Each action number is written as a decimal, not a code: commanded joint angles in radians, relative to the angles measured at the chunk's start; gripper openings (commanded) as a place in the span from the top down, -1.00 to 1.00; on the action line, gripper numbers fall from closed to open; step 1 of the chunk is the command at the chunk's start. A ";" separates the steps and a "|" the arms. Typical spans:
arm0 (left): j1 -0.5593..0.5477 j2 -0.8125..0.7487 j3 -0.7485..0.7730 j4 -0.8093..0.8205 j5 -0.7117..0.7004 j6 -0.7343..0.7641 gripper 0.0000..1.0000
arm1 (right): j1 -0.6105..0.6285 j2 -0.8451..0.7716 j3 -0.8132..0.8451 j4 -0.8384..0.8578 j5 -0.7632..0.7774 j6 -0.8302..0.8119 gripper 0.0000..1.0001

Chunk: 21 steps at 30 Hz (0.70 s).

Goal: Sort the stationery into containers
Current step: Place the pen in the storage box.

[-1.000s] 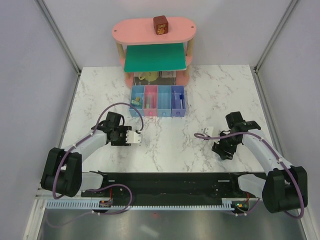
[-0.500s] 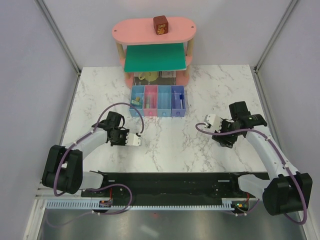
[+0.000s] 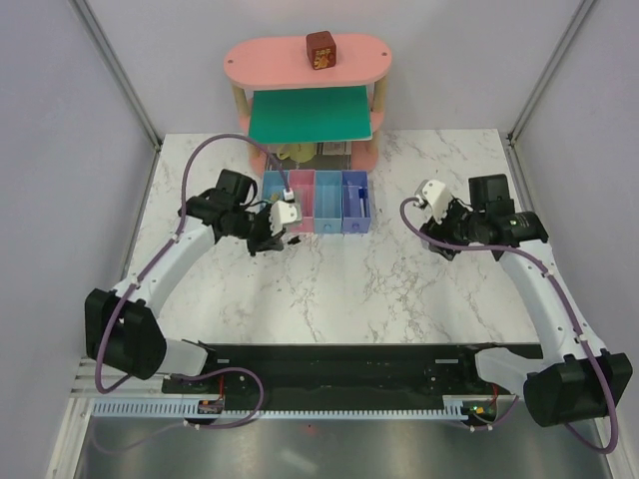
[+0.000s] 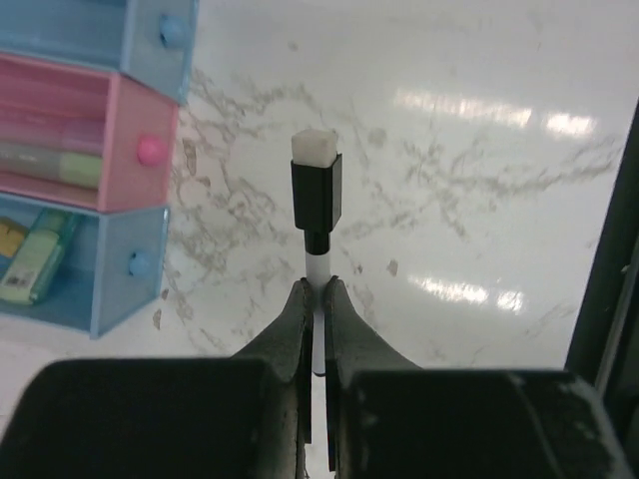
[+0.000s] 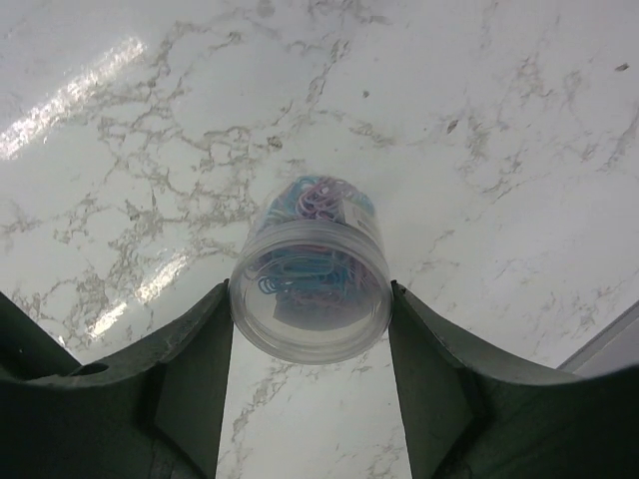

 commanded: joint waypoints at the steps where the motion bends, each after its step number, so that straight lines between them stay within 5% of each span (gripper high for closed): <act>1: -0.055 0.078 0.104 0.138 0.182 -0.422 0.96 | -0.003 0.028 0.124 0.106 -0.054 0.133 0.42; 7: -0.134 0.199 0.153 0.472 0.141 -0.830 0.96 | -0.003 0.015 0.147 0.128 -0.037 0.154 0.42; 21: -0.194 0.587 0.485 0.801 0.000 -1.104 0.96 | -0.003 -0.044 0.112 0.129 -0.014 0.180 0.42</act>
